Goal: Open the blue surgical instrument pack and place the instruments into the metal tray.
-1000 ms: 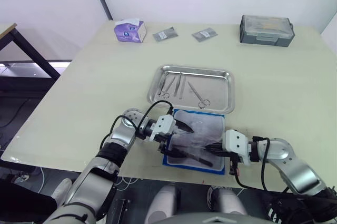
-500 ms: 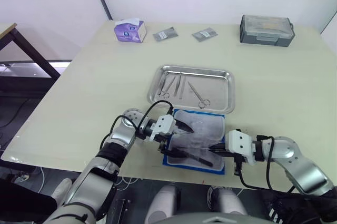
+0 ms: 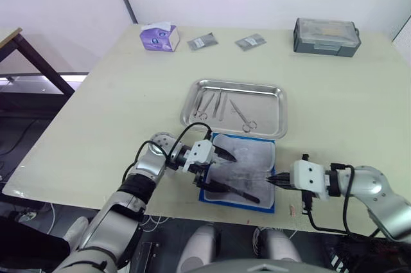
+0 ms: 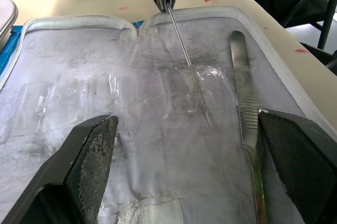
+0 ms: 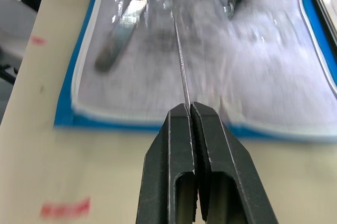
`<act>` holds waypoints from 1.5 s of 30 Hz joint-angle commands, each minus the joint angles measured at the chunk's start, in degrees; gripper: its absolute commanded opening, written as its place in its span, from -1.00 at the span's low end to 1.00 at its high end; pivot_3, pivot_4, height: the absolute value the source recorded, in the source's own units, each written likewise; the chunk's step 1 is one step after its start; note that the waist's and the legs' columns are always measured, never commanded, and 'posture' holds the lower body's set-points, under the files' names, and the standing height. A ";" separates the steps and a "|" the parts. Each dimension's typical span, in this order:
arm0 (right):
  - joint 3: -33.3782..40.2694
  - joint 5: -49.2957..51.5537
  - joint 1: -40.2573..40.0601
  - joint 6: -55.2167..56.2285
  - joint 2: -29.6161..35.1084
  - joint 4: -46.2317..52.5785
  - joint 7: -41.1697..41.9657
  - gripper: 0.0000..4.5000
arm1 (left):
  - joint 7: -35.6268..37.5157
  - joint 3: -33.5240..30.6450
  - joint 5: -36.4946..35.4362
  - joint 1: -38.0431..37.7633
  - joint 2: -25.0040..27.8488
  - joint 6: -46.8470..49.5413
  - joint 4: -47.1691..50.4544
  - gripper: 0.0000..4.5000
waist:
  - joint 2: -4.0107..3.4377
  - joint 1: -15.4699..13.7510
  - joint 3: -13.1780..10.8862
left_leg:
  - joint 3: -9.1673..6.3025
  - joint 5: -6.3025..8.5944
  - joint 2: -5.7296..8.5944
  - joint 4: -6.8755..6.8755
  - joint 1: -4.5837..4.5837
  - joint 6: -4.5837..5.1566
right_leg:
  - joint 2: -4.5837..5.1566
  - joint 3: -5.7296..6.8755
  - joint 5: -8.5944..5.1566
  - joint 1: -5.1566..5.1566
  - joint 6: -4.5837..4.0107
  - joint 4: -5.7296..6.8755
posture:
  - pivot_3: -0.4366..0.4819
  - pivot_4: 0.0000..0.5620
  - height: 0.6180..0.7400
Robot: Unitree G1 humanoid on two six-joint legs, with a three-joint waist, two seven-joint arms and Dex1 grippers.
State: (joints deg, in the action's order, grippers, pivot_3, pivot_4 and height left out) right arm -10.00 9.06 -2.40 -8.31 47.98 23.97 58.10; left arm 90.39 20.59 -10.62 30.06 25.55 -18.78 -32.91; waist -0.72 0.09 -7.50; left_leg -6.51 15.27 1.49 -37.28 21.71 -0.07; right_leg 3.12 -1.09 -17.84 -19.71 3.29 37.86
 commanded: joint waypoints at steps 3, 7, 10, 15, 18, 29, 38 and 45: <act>3.80 3.04 -1.67 2.71 0.98 1.48 1.85 -0.98 | 1.89 4.88 5.11 -3.04 -0.38 1.51 -3.06 1.00 | 0.01 -0.02 -0.01 | -0.01 0.00 -0.01 0.00 0.01 0.00 | 0.00 0.01 0.00 0.00 0.00 0.01 | -0.05 -0.47 0.91; 4.90 4.91 -2.52 2.98 0.55 1.07 2.55 -0.98 | 1.96 4.88 5.10 -2.95 -0.37 1.48 -3.14 1.00 | 0.03 -0.01 -0.02 | -0.01 0.00 -0.01 0.00 0.00 0.00 | 0.00 0.01 0.00 0.01 0.00 0.00 | -0.05 -0.47 0.91; 5.74 5.99 -3.47 3.44 0.54 0.90 2.98 -0.98 | 1.94 4.88 5.10 -2.94 -0.36 1.48 -3.14 1.00 | 0.04 -0.03 -0.02 | -0.01 0.00 -0.01 0.00 0.01 0.00 | 0.00 0.00 0.00 0.01 0.00 0.00 | -0.05 -0.47 0.91; 7.63 7.52 -5.21 4.08 0.98 0.55 3.85 -0.98 | 1.93 4.87 5.09 -2.98 -0.29 1.51 -3.12 1.00 | 0.03 -0.04 -0.02 | -0.01 0.00 -0.01 0.00 0.00 0.00 | 0.00 0.00 0.00 0.01 0.00 0.00 | -0.05 -0.47 0.91; 8.58 8.11 -5.95 4.32 1.10 0.36 4.39 -0.98 | 1.93 4.87 5.08 -2.98 -0.27 1.54 -3.10 1.00 | 0.03 -0.01 -0.02 | 0.00 0.00 -0.02 0.00 0.00 0.00 | 0.00 0.00 0.00 0.01 0.00 0.00 | -0.05 -0.47 0.91; 11.91 11.21 -8.55 4.57 1.30 -0.12 5.23 -0.98 | 2.08 5.05 5.09 -3.08 -0.16 1.41 -2.90 1.00 | 0.04 -0.05 -0.03 | 0.00 0.00 -0.03 0.00 0.00 0.00 | 0.00 -0.01 0.00 0.01 0.00 0.00 | -0.05 -0.47 0.91; 14.19 12.11 -10.43 5.41 1.79 -0.59 6.67 -0.98 | 2.06 5.02 5.15 -2.96 -0.17 1.25 -3.02 1.00 | 0.04 -0.07 -0.03 | 0.01 0.00 -0.02 0.00 0.00 0.00 | 0.00 -0.01 -0.01 0.02 0.00 0.00 | -0.05 -0.47 0.91; 15.83 13.17 -10.45 5.42 1.94 -1.26 7.81 -0.98 | 2.10 5.08 5.07 -3.17 -0.09 1.26 -2.90 1.00 | 0.04 -0.06 -0.03 | 0.02 0.00 -0.02 0.00 0.00 0.00 | 0.00 -0.01 0.00 0.02 0.00 0.00 | -0.05 -0.47 0.91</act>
State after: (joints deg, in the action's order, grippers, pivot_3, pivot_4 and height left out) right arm 3.55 20.83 -12.72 -3.58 49.26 21.75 65.55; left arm 90.39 20.74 -10.62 30.11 25.57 -18.72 -32.86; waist -0.68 0.03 -7.53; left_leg -6.50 15.27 1.47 -37.28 21.71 -0.07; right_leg 3.12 -1.10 -17.85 -19.69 3.29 37.86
